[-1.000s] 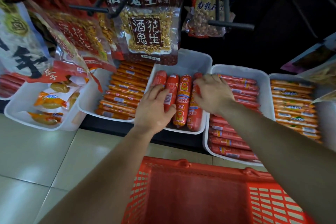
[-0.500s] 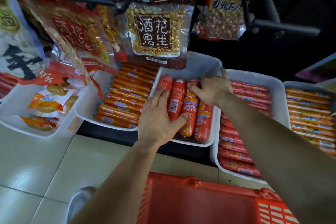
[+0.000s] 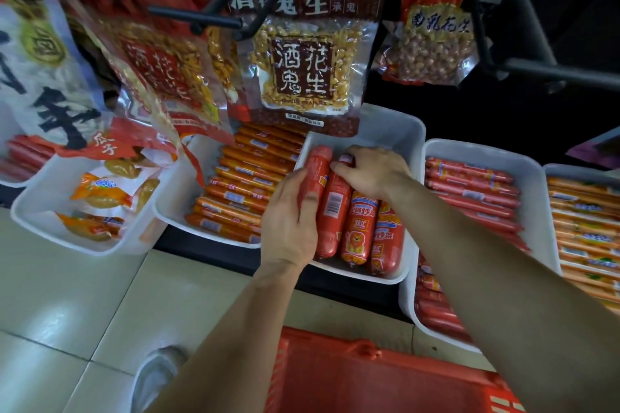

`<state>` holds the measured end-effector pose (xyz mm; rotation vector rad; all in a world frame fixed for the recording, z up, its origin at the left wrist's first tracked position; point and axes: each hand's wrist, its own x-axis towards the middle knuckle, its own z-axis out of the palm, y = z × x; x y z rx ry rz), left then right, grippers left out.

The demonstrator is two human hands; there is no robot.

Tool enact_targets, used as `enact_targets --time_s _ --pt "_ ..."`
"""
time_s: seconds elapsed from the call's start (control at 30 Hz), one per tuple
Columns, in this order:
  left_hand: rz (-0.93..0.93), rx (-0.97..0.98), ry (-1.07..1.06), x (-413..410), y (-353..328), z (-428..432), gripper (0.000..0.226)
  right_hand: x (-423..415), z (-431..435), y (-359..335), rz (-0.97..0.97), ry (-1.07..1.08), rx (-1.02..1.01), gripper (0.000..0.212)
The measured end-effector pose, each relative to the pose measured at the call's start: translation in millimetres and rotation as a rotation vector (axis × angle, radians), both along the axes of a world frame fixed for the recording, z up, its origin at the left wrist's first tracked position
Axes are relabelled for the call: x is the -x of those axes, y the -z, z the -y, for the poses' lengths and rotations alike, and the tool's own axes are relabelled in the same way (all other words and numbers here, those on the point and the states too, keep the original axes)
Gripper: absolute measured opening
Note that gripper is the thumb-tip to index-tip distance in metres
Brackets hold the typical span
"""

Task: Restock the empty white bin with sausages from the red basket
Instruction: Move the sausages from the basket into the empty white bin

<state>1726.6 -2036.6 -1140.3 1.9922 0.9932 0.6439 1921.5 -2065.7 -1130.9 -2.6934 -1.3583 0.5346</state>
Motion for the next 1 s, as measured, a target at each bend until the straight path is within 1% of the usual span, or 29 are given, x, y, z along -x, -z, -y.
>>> enact_targets --time_s 0.1,0.2,0.3,0.4,0.47,0.53,0.6,0.67,0.7,0.87,1.0 --pt "-0.014 -0.033 0.008 0 1 1 0.047 5 1 1 0.014 -0.048 -0.009 0.055" --pt "-0.017 -0.017 0.009 1 2 1 0.046 8 -8 -4 -0.068 -0.072 -0.046 0.060" --pt "-0.001 -0.009 0.027 2 1 -1 0.045 19 -21 -9 -0.178 -0.077 -0.079 0.055" --pt "0.001 -0.015 0.032 2 0 -1 0.045 26 -26 -10 -0.174 -0.063 -0.098 0.055" --pt "-0.006 -0.025 0.028 3 0 0 0.045 25 -25 -11 -0.144 -0.100 -0.071 0.061" --pt "-0.016 -0.035 0.036 3 0 1 0.044 19 -18 -11 -0.024 -0.156 -0.010 0.070" --pt "-0.043 -0.053 0.049 4 0 1 0.046 9 -3 -9 0.080 -0.113 0.070 0.079" --pt "-0.075 -0.075 0.055 4 0 0 0.050 1 15 -6 0.092 -0.014 0.131 0.090" --pt "-0.090 -0.080 0.056 3 0 0 0.051 -2 21 -3 0.093 0.005 0.151 0.091" --pt "-0.131 -0.092 0.059 2 -1 2 0.056 -10 20 -4 0.110 -0.028 0.130 0.081" --pt "-0.146 -0.136 0.063 1 1 1 0.055 -9 24 1 0.104 -0.025 0.059 0.080"
